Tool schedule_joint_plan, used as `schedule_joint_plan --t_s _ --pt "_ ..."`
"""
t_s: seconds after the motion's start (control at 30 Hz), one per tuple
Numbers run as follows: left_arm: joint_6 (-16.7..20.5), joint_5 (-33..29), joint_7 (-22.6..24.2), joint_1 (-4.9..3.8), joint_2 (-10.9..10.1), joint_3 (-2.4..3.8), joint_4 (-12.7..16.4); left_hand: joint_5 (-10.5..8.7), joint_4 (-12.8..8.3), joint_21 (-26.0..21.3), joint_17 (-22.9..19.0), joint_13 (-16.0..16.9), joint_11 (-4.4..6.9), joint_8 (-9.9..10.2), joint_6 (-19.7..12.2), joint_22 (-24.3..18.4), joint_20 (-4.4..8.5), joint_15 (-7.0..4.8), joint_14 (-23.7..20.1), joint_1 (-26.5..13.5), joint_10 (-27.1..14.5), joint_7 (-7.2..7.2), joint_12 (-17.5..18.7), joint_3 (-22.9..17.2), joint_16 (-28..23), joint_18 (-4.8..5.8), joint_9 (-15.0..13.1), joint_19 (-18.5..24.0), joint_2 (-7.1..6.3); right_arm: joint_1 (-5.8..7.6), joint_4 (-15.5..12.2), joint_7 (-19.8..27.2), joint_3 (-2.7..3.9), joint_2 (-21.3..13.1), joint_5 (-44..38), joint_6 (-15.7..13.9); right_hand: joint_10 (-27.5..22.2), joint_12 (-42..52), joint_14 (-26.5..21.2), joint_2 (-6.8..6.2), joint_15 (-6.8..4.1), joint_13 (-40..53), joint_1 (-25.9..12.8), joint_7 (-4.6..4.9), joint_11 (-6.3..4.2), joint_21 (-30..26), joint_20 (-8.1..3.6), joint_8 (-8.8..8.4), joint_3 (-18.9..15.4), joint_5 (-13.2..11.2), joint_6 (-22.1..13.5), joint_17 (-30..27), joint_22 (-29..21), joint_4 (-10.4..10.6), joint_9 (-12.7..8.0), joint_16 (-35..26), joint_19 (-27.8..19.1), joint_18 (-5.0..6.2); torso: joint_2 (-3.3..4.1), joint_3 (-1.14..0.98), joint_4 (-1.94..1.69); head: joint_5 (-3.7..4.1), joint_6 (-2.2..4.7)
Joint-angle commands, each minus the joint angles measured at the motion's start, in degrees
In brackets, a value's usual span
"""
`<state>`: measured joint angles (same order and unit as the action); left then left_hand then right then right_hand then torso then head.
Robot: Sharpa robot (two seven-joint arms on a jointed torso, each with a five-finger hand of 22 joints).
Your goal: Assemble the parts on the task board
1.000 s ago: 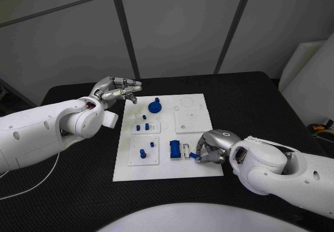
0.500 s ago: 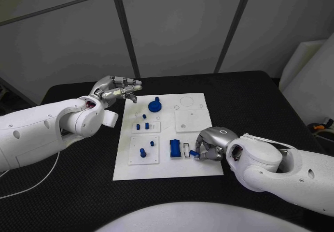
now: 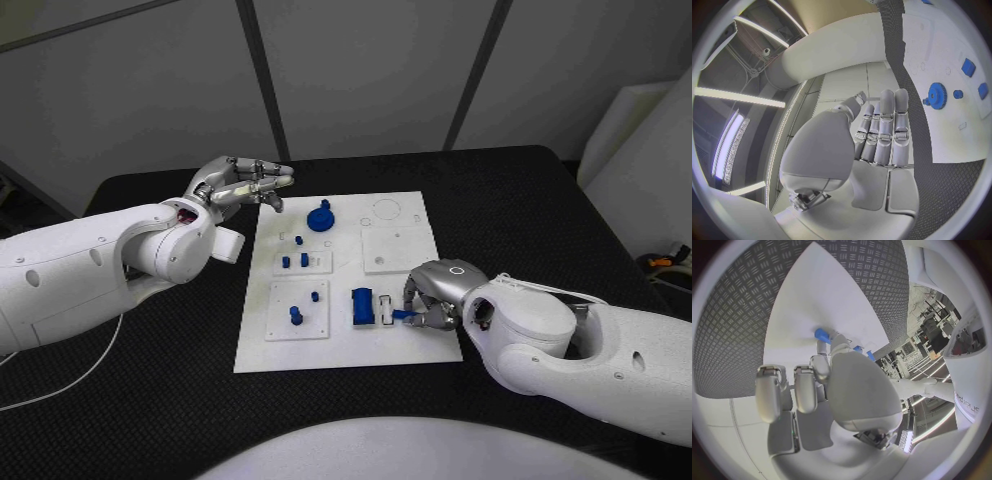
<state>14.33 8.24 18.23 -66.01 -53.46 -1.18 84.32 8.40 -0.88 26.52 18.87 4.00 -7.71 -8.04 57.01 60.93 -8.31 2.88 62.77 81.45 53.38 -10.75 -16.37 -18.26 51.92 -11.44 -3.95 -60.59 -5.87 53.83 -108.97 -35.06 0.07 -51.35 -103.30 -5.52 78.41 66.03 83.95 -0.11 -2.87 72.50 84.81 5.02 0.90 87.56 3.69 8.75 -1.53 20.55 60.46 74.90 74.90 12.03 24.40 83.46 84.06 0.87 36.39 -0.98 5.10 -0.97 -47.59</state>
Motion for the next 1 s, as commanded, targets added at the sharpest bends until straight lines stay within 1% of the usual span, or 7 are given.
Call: schedule_joint_plan --t_s 0.03,0.13,0.23,0.27,0.4,0.7,1.0 --pt "-0.2 -0.1 0.5 -0.07 -0.1 0.04 0.2 -0.02 0.1 -0.2 -0.1 0.1 0.05 -0.1 -0.4 -0.1 -0.09 0.02 -0.4 0.1 -0.5 -0.05 -0.2 0.3 -0.2 1.02 0.1 -0.3 0.17 -0.69 0.6 -3.8 -0.72 -0.6 2.2 3.8 0.2 0.7 3.7 1.76 -0.48 0.0 4.3 0.38 -0.48 0.3 -0.62 -0.47 4.9 0.0 0.3 3.4 13.9 -1.6 -2.3 -0.1 4.4 -0.27 -0.02 -0.01 0.01 -0.14 0.08" --pt "-0.2 -0.1 0.5 -0.07 -0.1 0.04 0.2 -0.02 0.1 -0.2 -0.1 0.1 0.05 -0.1 -0.4 -0.1 -0.09 0.02 -0.4 0.1 -0.5 -0.05 -0.2 0.3 -0.2 1.02 0.1 -0.3 0.17 -0.69 0.3 -4.8 -0.72 -0.9 3.8 2.3 0.7 0.7 3.8 0.09 -0.34 -0.1 2.8 0.37 -0.47 0.5 -0.48 -0.93 9.6 0.1 1.3 3.6 14.0 -1.6 -3.2 0.0 4.5 -0.31 -0.01 -0.02 0.00 -0.08 0.10" --pt "-0.2 -0.1 0.6 -0.07 -0.1 0.04 0.2 -0.01 0.1 -0.2 -0.1 0.1 0.04 -0.1 -0.5 -0.1 -0.09 0.02 -0.4 0.1 -0.6 -0.05 -0.3 0.3 -0.2 1.01 0.1 -0.3 0.19 -0.69 0.0 -5.8 -0.71 -1.3 4.6 0.5 0.7 0.6 3.8 -0.71 -0.42 -0.2 2.0 0.17 -0.43 0.5 -0.44 -1.05 11.4 0.1 1.6 3.6 14.0 -1.7 -3.4 0.0 4.5 -0.32 0.00 -0.03 0.03 -0.11 0.11" --pt "-0.2 -0.1 0.6 -0.07 -0.1 0.04 0.2 -0.01 0.1 -0.2 -0.1 0.1 0.04 -0.1 -0.5 -0.1 -0.09 0.02 -0.4 0.1 -0.6 -0.05 -0.3 0.3 -0.2 1.01 0.1 -0.3 0.19 -0.69 -0.2 -6.1 -0.71 -1.4 4.8 -0.3 0.8 0.5 3.8 -1.69 -0.47 -0.2 0.9 0.11 -0.41 0.5 -0.46 -1.19 13.4 0.2 1.9 3.6 14.0 -1.8 -3.7 0.0 4.5 -0.33 0.01 -0.03 0.03 -0.11 0.14" --pt "-0.1 -0.1 0.6 -0.07 -0.2 0.04 0.3 -0.01 0.1 -0.2 -0.1 0.1 0.04 -0.1 -0.5 -0.1 -0.09 0.02 -0.4 0.1 -0.6 -0.05 -0.3 0.3 -0.2 1.01 0.1 -0.3 0.19 -0.68 -0.7 -6.8 -0.70 -2.0 5.8 -3.1 0.9 0.4 3.8 -2.89 -0.47 -0.3 -0.9 0.09 -0.53 0.5 -0.49 -1.28 16.1 0.3 2.4 3.7 14.0 -2.0 -4.0 0.0 4.5 -0.32 0.01 -0.02 0.02 -0.09 0.15" --pt "-0.1 -0.1 0.6 -0.07 -0.2 0.04 0.3 -0.01 0.1 -0.2 -0.1 0.1 0.04 -0.1 -0.5 -0.1 -0.09 0.02 -0.4 0.1 -0.6 -0.05 -0.3 0.3 -0.2 1.01 0.1 -0.3 0.19 -0.66 -2.0 -6.0 -0.65 -2.9 7.4 -10.3 1.2 0.6 3.8 -4.36 -0.50 -0.2 -3.3 -0.05 -0.55 0.6 -0.52 -1.32 18.3 0.0 2.8 3.8 14.1 -2.1 -4.3 0.0 4.6 -0.35 -0.01 0.03 -0.01 -0.04 0.26" --pt "-0.1 -0.1 0.7 -0.07 -0.3 0.04 0.4 -0.01 0.1 -0.2 -0.1 0.1 0.04 -0.1 -0.5 -0.1 -0.09 0.02 -0.4 0.1 -0.6 -0.05 -0.3 0.3 -0.2 1.01 0.1 -0.3 0.19 -0.66 -2.9 -2.5 -0.62 -3.3 10.1 -18.6 1.6 1.2 3.9 -5.26 -0.66 0.2 -4.6 -0.37 -0.80 1.0 -0.63 -0.91 19.3 -0.5 3.6 4.1 14.3 -2.3 -4.2 0.2 4.8 -0.45 0.02 0.02 -0.01 -0.09 0.38"
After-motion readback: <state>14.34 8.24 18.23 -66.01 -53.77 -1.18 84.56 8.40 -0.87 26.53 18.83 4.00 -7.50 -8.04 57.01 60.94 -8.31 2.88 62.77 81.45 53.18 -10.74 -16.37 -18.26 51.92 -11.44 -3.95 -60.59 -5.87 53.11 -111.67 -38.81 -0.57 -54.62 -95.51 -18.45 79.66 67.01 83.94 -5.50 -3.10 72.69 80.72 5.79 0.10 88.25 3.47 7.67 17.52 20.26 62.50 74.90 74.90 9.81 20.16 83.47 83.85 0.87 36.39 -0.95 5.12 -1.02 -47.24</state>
